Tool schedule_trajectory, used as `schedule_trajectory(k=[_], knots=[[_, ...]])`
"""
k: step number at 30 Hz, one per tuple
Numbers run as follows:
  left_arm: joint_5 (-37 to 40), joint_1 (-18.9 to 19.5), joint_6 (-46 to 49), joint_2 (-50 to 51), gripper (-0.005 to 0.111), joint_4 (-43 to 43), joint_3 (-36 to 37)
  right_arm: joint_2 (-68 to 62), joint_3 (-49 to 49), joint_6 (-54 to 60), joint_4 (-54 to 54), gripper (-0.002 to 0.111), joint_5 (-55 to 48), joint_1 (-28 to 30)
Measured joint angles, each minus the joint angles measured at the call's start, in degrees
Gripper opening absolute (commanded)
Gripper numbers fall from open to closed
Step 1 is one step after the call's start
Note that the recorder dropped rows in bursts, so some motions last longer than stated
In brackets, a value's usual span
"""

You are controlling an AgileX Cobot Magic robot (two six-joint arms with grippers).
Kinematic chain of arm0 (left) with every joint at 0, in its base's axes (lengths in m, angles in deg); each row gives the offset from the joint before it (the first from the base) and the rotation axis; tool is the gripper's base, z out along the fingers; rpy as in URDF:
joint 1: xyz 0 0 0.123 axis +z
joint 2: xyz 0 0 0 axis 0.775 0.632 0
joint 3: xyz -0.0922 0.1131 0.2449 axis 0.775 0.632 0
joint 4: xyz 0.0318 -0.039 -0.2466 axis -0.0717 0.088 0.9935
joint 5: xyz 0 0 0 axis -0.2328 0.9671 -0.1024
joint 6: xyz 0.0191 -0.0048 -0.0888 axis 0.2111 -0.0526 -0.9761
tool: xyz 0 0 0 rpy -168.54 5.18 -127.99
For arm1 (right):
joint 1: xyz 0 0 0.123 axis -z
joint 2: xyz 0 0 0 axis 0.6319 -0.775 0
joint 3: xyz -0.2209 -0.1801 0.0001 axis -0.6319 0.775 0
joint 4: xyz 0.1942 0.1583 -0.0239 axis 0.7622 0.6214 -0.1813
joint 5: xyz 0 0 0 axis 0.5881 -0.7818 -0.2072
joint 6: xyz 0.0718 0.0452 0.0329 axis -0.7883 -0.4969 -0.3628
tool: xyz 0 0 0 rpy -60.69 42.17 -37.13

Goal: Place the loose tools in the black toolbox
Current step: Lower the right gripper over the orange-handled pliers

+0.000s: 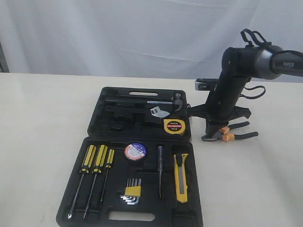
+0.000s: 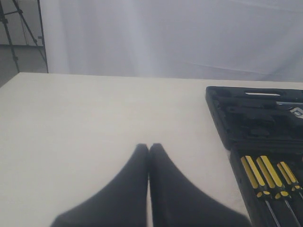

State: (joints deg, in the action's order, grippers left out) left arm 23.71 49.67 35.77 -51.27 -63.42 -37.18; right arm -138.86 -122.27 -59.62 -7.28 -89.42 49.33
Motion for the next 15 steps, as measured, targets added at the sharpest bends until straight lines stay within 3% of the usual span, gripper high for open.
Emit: schedule_trajectory(k=[15], knots=[[0.0, 0.0, 0.0, 0.0, 0.0, 0.0, 0.0, 2.11, 0.0, 0.59, -0.23, -0.001, 4.07, 0.0]])
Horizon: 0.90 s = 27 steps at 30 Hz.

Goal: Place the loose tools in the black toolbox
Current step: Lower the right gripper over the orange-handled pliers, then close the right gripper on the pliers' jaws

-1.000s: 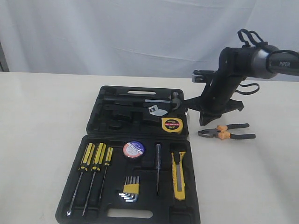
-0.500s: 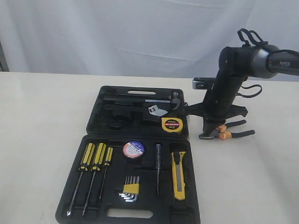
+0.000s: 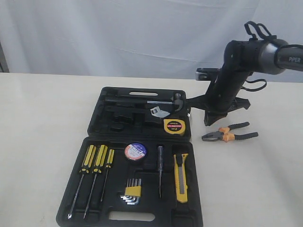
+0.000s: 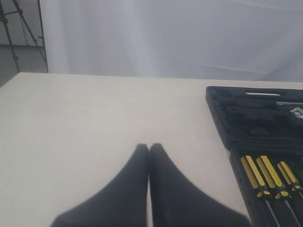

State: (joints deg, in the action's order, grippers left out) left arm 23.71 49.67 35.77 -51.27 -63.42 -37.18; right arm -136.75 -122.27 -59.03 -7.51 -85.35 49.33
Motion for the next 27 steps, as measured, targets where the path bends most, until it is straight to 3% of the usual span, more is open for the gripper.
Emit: schedule_trajectory(k=[12, 18, 27], knots=[[0.0, 0.0, 0.0, 0.0, 0.0, 0.0, 0.0, -3.16, 0.0, 0.71, 0.0, -0.001, 0.4, -0.63], [0.0, 0.0, 0.0, 0.0, 0.0, 0.0, 0.0, -3.29, 0.0, 1.33, -0.14, -0.001, -5.34, -0.63], [0.0, 0.0, 0.0, 0.0, 0.0, 0.0, 0.0, 2.47, 0.0, -3.2, -10.03, -0.001, -12.29, 0.43]])
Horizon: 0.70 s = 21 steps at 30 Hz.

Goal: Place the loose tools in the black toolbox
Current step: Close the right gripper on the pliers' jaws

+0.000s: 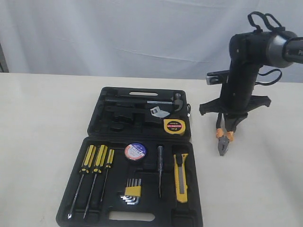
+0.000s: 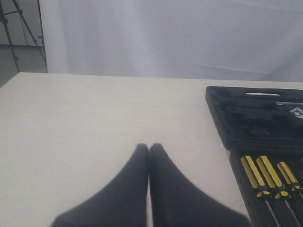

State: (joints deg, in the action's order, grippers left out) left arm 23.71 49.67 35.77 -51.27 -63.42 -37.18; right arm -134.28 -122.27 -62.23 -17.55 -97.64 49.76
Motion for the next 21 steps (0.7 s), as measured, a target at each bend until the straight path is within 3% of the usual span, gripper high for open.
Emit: schedule_trajectory(k=[8, 16, 21], knots=[[0.0, 0.0, 0.0, 0.0, 0.0, 0.0, 0.0, -0.02, 0.0, 3.95, 8.11, -0.001, -0.77, -0.08], [0.0, 0.0, 0.0, 0.0, 0.0, 0.0, 0.0, -2.4, 0.0, 3.99, 8.98, -0.001, -0.67, -0.22], [0.0, 0.0, 0.0, 0.0, 0.0, 0.0, 0.0, 5.35, 0.0, 0.5, 6.15, -0.001, -1.21, -0.22]])
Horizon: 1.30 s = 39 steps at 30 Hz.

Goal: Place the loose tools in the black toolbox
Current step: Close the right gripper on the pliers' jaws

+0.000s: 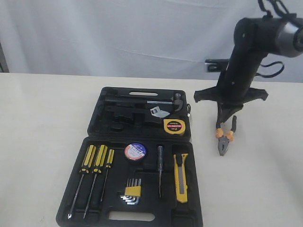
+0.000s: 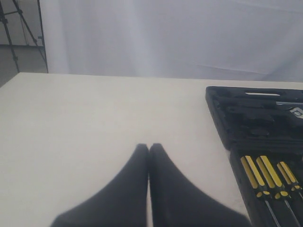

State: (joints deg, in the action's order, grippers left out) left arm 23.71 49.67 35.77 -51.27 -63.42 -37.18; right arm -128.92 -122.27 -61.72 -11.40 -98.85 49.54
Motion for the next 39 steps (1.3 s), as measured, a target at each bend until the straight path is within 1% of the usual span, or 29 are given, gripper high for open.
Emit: schedule_trajectory(k=[3, 9, 16, 20, 21, 23, 25, 26, 28, 29, 30, 32, 39], knots=[[0.0, 0.0, 0.0, 0.0, 0.0, 0.0, 0.0, 6.82, 3.61, -3.31, -3.1, -0.001, -0.84, 0.0], [0.0, 0.0, 0.0, 0.0, 0.0, 0.0, 0.0, 15.51, 11.75, -8.56, -3.36, 0.0, -0.84, 0.0], [0.0, 0.0, 0.0, 0.0, 0.0, 0.0, 0.0, 15.74, 16.96, -10.22, -0.08, 0.0, 0.28, 0.0], [0.0, 0.0, 0.0, 0.0, 0.0, 0.0, 0.0, 14.3, 18.25, -11.54, 0.86, 0.0, 0.54, -0.08], [0.0, 0.0, 0.0, 0.0, 0.0, 0.0, 0.0, 13.68, 18.25, -11.75, 0.86, 0.002, 0.54, -0.08], [0.0, 0.0, 0.0, 0.0, 0.0, 0.0, 0.0, 12.94, 18.27, -11.97, 0.86, 0.014, 0.95, -0.08], [0.0, 0.0, 0.0, 0.0, 0.0, 0.0, 0.0, 12.41, 18.27, -12.21, 0.86, 0.03, 1.97, -0.08], [0.0, 0.0, 0.0, 0.0, 0.0, 0.0, 0.0, 12.16, 18.27, -12.48, 0.86, 0.042, 2.47, -0.08], [0.0, 0.0, 0.0, 0.0, 0.0, 0.0, 0.0, 12.09, 18.27, -13.15, 0.86, 0.059, 4.09, -0.08], [0.0, 0.0, 0.0, 0.0, 0.0, 0.0, 0.0, 12.09, 18.27, -13.46, 0.86, 0.065, 4.88, -0.08], [0.0, 0.0, 0.0, 0.0, 0.0, 0.0, 0.0, 12.09, 18.27, -13.72, 0.86, 0.07, 5.61, -0.08], [0.0, 0.0, 0.0, 0.0, 0.0, 0.0, 0.0, 12.09, 18.37, -14.09, 0.86, 0.075, 7.05, -0.08], [0.0, 0.0, 0.0, 0.0, 0.0, 0.0, 0.0, 11.78, 18.37, -14.79, -0.76, 0.075, 12.18, -0.08]])
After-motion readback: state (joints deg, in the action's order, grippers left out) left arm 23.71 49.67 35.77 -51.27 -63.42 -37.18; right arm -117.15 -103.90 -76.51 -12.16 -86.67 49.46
